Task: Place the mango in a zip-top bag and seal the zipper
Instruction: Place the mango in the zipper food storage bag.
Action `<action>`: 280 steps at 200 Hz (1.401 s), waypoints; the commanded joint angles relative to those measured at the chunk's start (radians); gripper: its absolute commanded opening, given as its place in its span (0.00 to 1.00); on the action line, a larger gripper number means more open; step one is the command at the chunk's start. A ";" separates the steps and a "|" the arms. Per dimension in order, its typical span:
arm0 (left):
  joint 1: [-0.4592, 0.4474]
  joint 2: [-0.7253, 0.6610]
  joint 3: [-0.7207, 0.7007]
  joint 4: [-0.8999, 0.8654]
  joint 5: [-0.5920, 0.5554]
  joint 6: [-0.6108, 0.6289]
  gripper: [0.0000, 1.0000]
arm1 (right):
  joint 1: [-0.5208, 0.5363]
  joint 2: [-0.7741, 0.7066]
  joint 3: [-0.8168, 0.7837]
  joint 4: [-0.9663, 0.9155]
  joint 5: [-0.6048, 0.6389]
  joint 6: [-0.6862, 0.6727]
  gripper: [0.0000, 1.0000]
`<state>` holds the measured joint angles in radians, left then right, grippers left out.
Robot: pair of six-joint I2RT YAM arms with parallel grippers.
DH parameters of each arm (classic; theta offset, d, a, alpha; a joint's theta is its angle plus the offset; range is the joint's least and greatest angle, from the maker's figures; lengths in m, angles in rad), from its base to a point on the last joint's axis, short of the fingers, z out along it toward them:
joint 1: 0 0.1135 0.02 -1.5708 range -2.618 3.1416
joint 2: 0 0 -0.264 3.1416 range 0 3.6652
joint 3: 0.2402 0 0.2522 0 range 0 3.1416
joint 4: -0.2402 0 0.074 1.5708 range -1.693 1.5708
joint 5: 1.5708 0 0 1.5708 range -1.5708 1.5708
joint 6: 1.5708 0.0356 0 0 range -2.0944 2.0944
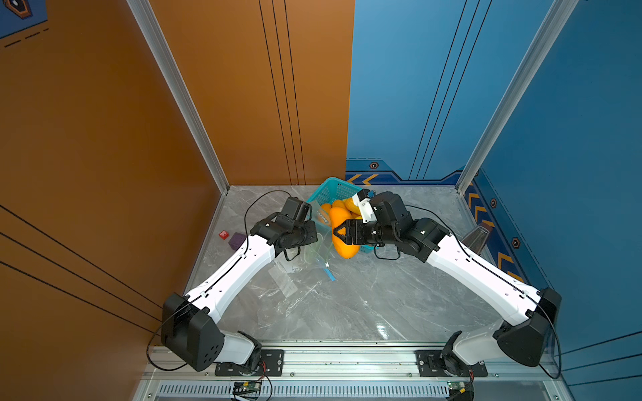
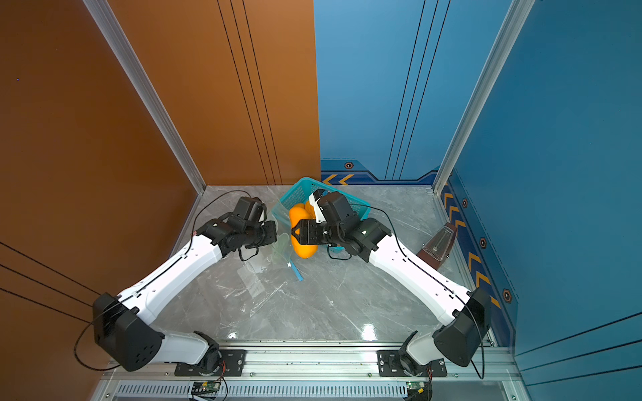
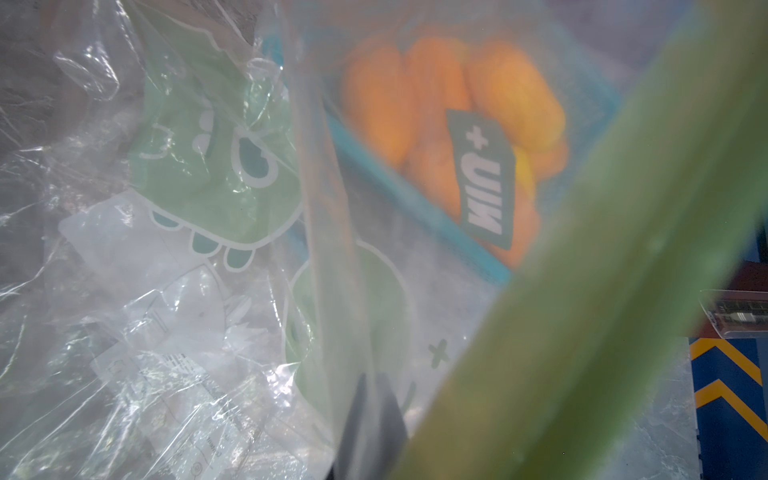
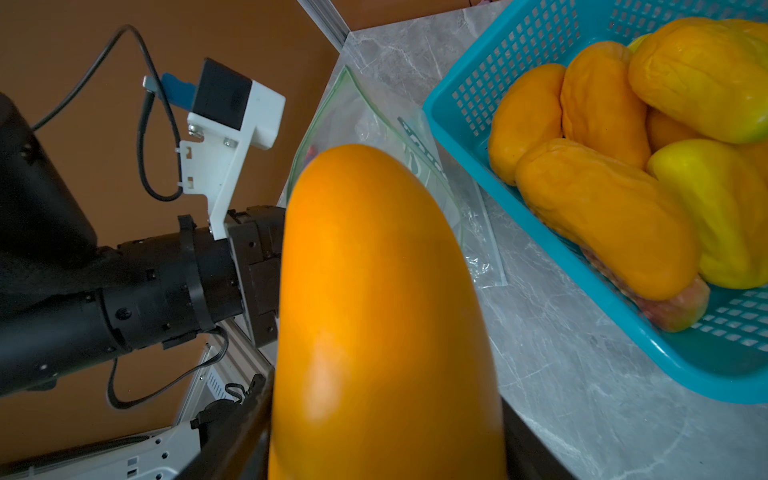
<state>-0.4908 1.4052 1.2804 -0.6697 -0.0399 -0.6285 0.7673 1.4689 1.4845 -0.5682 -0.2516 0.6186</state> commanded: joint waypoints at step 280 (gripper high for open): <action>-0.157 -0.093 0.072 -0.005 0.282 -0.029 0.00 | 0.066 0.149 0.058 -0.101 0.353 0.039 0.50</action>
<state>-0.6693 1.3277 1.3273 -0.6857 0.1963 -0.6350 0.8074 1.6485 1.5715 -0.6865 0.0471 0.6556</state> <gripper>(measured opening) 0.040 0.682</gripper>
